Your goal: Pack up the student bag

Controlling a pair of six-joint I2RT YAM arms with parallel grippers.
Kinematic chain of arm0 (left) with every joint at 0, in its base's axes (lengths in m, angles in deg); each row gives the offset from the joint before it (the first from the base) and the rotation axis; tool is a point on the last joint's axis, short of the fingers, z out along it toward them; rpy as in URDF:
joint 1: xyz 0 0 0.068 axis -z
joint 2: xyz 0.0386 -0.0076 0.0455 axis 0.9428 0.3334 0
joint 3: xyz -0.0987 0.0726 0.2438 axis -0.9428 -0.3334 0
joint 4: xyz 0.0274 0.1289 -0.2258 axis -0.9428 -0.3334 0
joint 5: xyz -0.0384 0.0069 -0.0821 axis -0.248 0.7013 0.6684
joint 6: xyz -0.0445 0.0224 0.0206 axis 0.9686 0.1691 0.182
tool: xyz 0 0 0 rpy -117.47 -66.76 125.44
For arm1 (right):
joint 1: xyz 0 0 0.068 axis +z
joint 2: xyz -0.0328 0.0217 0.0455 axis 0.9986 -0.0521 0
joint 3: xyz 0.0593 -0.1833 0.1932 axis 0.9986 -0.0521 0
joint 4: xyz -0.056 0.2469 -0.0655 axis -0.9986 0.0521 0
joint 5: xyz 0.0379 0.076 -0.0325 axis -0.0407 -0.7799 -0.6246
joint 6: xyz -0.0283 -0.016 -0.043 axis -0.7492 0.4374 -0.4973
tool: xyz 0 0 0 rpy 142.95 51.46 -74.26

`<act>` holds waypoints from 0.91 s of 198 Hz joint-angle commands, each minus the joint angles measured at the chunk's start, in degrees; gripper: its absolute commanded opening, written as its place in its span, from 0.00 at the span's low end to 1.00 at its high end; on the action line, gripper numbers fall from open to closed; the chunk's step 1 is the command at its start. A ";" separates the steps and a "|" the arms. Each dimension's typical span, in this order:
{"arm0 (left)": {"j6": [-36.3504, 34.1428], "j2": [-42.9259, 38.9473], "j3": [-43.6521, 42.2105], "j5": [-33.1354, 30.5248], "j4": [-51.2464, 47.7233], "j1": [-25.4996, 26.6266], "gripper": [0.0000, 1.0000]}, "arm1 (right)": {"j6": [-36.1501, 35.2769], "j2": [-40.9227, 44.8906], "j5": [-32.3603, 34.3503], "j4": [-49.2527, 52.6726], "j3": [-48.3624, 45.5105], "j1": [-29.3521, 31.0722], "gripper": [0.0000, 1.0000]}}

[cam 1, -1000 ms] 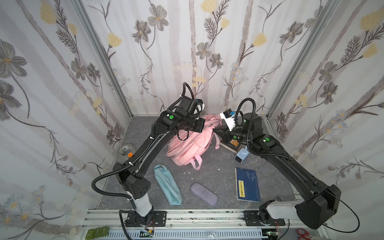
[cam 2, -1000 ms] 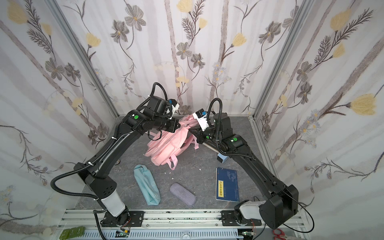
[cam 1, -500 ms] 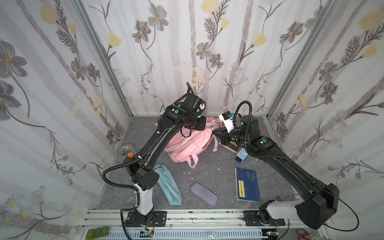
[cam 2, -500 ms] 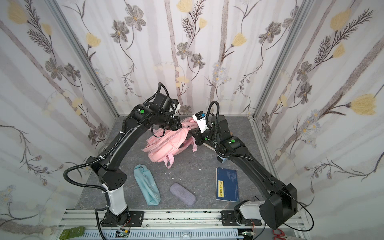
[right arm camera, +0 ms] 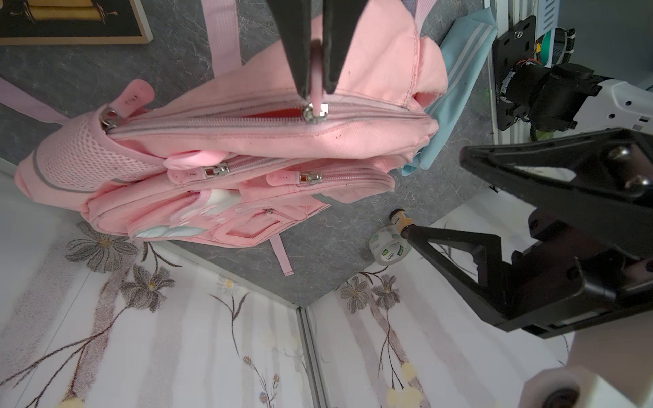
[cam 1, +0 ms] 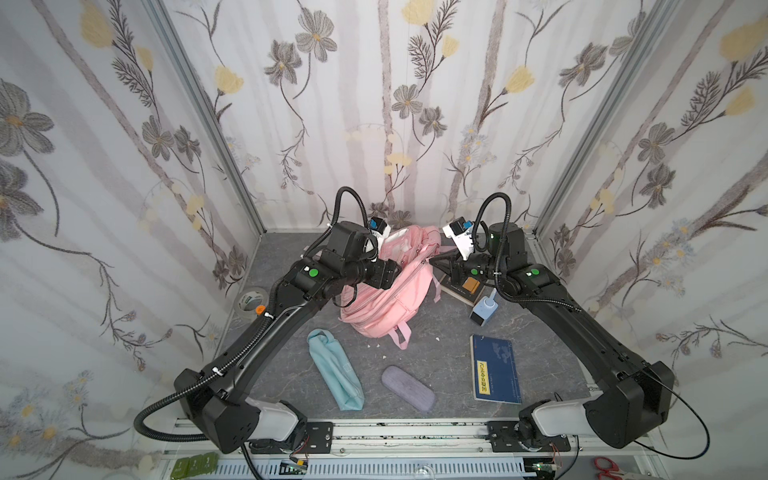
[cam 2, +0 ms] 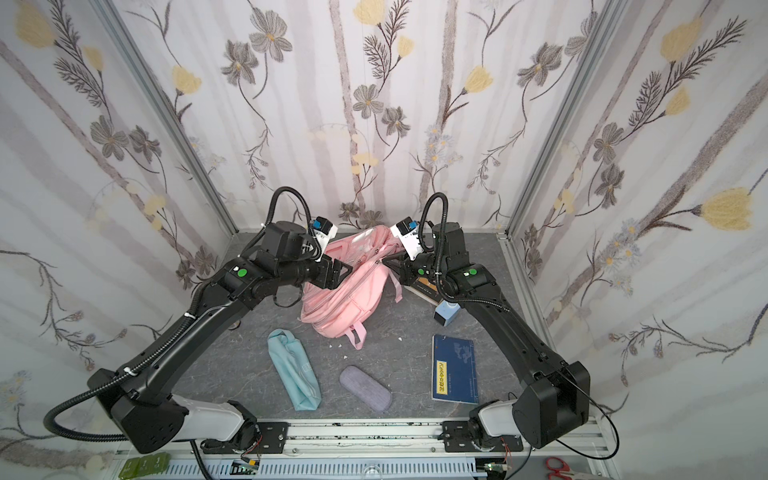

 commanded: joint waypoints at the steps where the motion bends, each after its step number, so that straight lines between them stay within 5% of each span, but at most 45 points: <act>1: -1.69 -1.23 -2.54 3.89 6.28 -0.05 0.72 | -2.26 0.01 -3.20 -2.50 0.93 0.02 0.00; 55: -3.67 -0.18 -3.87 3.33 5.02 -0.07 0.51 | -1.94 -0.01 -2.36 -2.34 1.20 0.03 0.00; 110: -4.64 2.67 -2.22 8.86 2.84 -0.04 0.54 | -0.83 0.70 -2.25 -2.72 -0.15 0.00 0.00; 127: -4.61 3.59 -1.78 8.36 2.48 -0.10 0.43 | -0.17 1.36 -2.22 -3.58 -1.10 0.02 0.00; 152: -4.65 4.67 -0.84 6.95 1.90 -0.05 0.13 | 0.42 2.03 -2.12 -4.16 -1.92 0.02 0.00; 180: -4.54 5.03 -0.29 7.77 2.07 -0.04 0.14 | 0.33 2.30 -1.83 -3.66 -1.97 0.03 0.00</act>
